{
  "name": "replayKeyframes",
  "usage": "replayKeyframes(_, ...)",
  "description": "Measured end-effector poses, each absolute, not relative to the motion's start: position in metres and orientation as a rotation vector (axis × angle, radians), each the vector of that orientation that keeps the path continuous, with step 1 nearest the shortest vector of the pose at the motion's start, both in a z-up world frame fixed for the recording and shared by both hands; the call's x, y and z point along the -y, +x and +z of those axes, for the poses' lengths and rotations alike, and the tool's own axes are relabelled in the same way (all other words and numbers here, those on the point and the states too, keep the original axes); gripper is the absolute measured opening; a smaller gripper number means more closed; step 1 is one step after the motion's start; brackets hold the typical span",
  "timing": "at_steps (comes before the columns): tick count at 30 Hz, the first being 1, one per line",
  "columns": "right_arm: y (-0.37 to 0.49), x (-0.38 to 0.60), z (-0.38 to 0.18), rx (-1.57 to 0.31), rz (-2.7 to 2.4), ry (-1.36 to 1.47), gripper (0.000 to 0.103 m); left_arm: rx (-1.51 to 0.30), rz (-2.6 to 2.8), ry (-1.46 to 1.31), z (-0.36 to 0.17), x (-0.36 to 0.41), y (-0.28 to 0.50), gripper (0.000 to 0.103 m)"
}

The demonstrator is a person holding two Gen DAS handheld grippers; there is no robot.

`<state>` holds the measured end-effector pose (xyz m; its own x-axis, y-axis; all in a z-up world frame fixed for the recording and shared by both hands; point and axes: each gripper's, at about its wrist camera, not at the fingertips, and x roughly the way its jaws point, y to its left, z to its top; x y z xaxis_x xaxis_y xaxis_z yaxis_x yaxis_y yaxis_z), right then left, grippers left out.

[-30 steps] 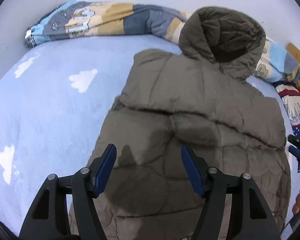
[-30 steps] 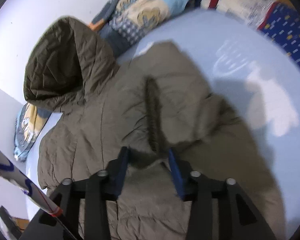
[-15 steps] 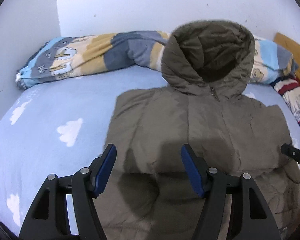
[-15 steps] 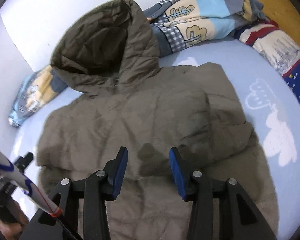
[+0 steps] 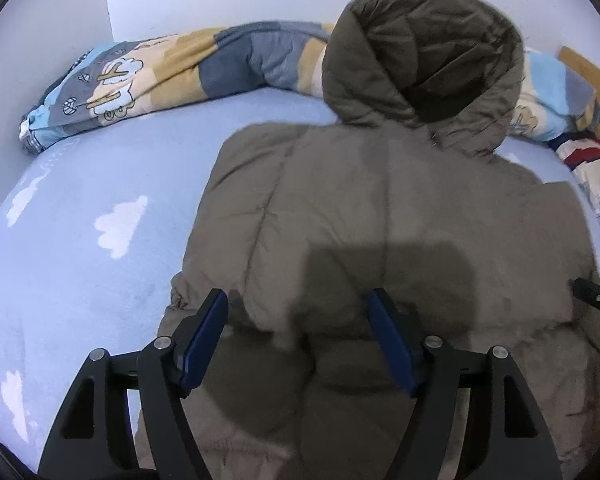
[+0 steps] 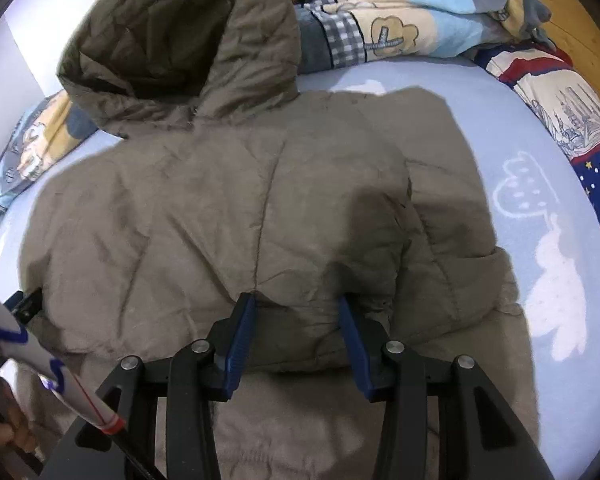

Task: Fold large clothes

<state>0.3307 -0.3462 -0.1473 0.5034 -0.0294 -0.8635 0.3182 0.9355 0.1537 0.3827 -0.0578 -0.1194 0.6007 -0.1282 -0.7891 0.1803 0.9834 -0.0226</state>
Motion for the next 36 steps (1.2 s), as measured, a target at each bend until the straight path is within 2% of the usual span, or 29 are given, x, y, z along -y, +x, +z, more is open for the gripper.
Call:
replayKeyframes(5,0.289,0.350,-0.111,-0.958,-0.178,0.368,0.048,-0.860,-0.222,0.069,-0.091,0.066,0.354,0.072)
replayKeyframes(11,0.231,0.357,-0.101,-0.963,-0.182,0.370,0.048,-0.870,-0.257,0.096,-0.084,0.074,0.318,0.072)
replayKeyframes(19,0.181,0.359,-0.107,-0.998,-0.177,0.426,0.049,-0.944,-0.257,0.119,-0.109,0.073,0.284,0.072)
replayKeyframes(27,0.186,0.346,-0.133,-1.088,-0.150,0.368,0.049,-1.035,-0.220,0.177,-0.142,0.077,0.284,0.072)
replayKeyframes(30,0.185,0.349,-0.140,-1.109,-0.141,0.388,0.049,-1.003,-0.234,0.148,-0.128,0.072,0.274,0.072)
replayKeyframes(33,0.174,0.356,-0.122,-1.048,-0.126,0.421,0.049,-0.950,-0.249,0.113,-0.105,0.060,0.255,0.072)
replayKeyframes(36,0.156,0.363,-0.104,-0.977,-0.143,0.421,0.054,-0.924,-0.246,0.095,-0.091,0.044,0.238,0.072)
